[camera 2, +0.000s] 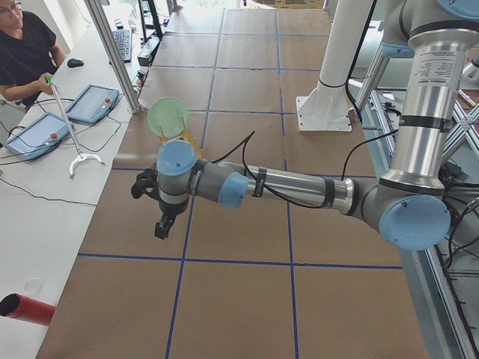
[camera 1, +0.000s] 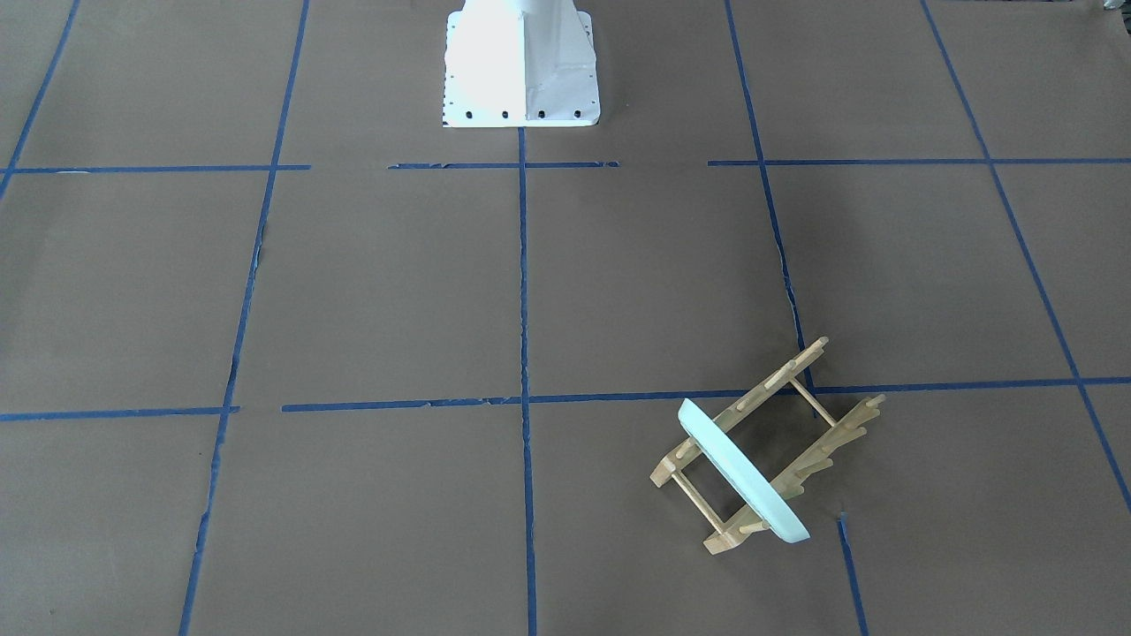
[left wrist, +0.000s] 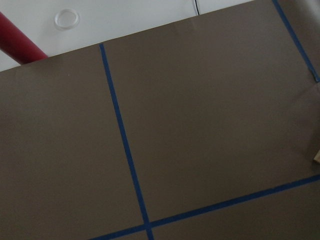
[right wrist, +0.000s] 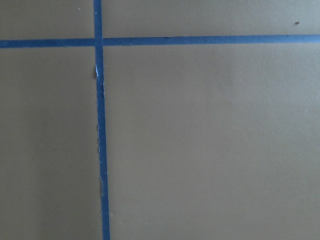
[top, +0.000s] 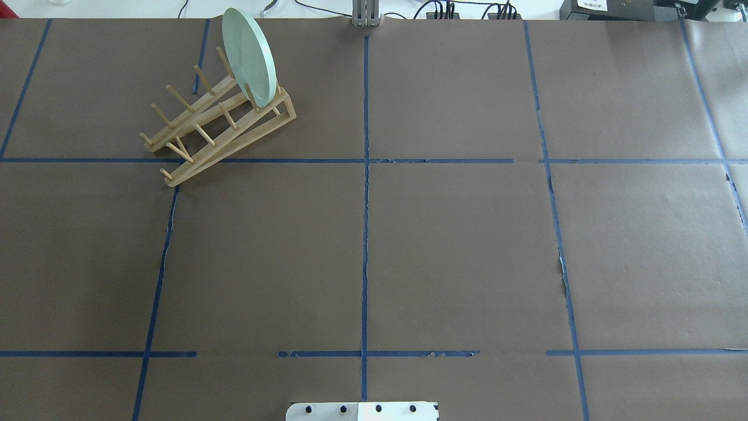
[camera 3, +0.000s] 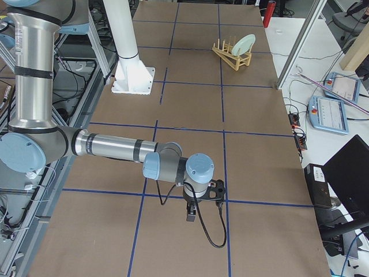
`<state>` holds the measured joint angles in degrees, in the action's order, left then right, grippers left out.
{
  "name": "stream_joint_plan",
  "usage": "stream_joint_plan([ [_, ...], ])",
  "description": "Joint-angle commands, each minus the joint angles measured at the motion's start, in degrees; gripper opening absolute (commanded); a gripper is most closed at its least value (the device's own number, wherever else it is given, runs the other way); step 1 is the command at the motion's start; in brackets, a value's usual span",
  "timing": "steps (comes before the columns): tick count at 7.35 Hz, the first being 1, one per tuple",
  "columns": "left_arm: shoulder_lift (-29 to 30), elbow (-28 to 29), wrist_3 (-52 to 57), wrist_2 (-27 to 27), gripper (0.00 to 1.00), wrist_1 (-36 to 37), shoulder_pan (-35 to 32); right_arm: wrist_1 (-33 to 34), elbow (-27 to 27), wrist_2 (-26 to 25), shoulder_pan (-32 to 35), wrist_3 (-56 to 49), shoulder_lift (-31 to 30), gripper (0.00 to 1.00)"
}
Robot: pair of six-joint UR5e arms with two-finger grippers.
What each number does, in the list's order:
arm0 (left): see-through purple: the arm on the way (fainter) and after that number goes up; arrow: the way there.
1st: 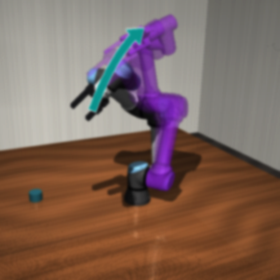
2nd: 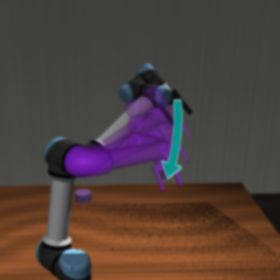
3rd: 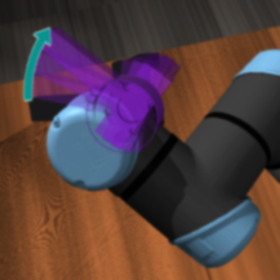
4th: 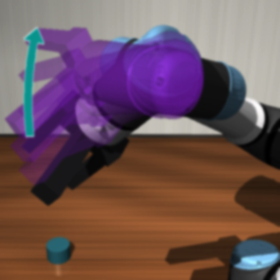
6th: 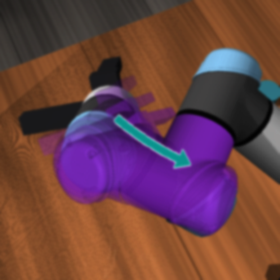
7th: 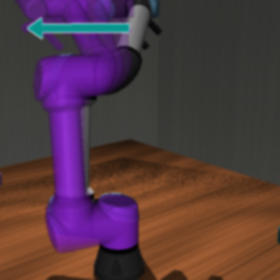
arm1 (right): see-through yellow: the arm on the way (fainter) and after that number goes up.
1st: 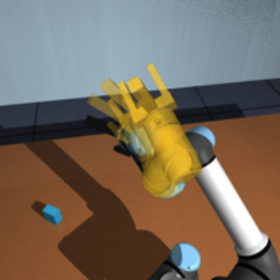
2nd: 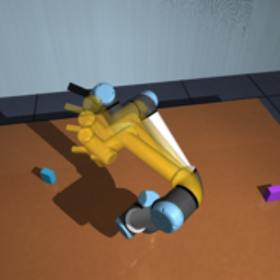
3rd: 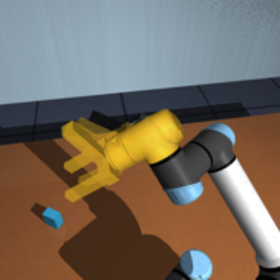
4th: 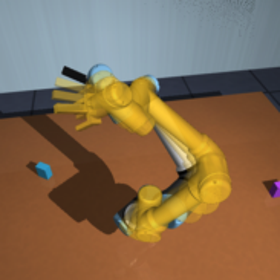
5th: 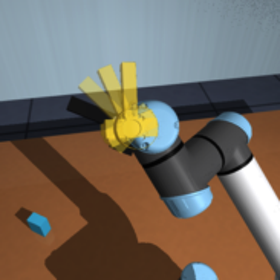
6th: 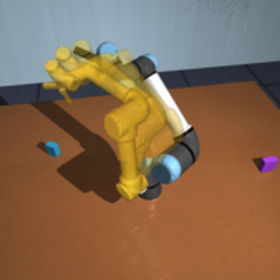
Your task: Place plate on rack
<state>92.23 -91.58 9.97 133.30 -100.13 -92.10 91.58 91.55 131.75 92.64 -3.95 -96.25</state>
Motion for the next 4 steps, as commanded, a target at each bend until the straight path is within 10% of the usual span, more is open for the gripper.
stream_joint_plan([
  [1, -7.3, -0.9, 9.7, 0.5, 1.00, 8.7, -3.9, 0.0, -0.1, 0.0, 0.0, 0.0, 0.0, 1.00],
  [4, -7.4, -3.9, 8.9, 1.4, 1.00, 17.6, -4.7, 0.0, 0.0, 0.0, 0.1, 0.0, 0.0, 1.00],
])
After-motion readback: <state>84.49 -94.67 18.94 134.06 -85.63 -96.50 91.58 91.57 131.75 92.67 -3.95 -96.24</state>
